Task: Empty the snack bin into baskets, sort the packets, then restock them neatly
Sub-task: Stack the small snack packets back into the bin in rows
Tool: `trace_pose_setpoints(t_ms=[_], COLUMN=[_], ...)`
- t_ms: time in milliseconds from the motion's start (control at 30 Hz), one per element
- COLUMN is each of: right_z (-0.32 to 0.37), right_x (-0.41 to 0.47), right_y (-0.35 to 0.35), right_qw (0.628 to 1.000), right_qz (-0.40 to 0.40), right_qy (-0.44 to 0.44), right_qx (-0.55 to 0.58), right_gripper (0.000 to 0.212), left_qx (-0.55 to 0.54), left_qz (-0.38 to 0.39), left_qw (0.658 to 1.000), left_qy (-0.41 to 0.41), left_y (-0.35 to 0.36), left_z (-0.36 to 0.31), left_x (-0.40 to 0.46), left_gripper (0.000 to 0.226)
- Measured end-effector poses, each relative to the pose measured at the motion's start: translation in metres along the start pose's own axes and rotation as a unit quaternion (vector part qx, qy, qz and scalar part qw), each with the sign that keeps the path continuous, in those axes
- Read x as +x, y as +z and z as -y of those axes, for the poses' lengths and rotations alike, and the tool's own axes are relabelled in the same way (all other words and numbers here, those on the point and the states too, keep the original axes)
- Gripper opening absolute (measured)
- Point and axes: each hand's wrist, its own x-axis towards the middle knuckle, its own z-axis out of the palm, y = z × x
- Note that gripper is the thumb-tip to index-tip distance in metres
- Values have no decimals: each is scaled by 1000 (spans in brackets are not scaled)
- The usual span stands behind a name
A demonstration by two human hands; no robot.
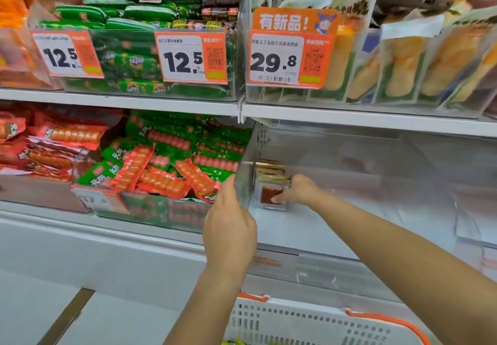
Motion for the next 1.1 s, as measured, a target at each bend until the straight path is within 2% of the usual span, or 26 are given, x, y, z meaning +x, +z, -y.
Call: trace_pose_setpoints(t_ms=[167,300,500,633,700,767,867,900,1000,1100], right_z=[13,20,25,22,21,18,3,-2,-24,-62], right_x=[-5,-7,-16,-35,-57,-83,-143,-168,-235,-264], right_y=[11,19,18,1,-11,-24,-33,-34,-18,24], right_qw=[999,999,999,999,999,991,954,943,932,955], right_qz=[-18,-37,-32,-7,-24,-76,-141,-147,-111,-4], right_qy=[6,-1,-4,-20,-41,-68,-129,-151,-192,-156], right_qx=[42,14,-37,-31,9,88,230,259,286,252], right_gripper=[52,50,64,62,53,43,15,16,20,13], left_qx=[9,9,6,-2,-17,-20,-23,-34,-28,24], left_qz=[3,1,-4,32,50,41,7,3,65,190], left_qw=[1000,1000,1000,999,998,996,992,991,993,981], left_qy=[-5,-4,-2,6,32,70,122,129,95,-6], left_y=[1,2,3,2,-5,-17,-40,-47,-56,-47], left_z=[1,0,1,5,5,7,17,22,54,93], left_x=[0,0,-1,2,1,-8,-42,-57,-111,-163], left_gripper=[52,52,50,53,56,60,55,52,42,39])
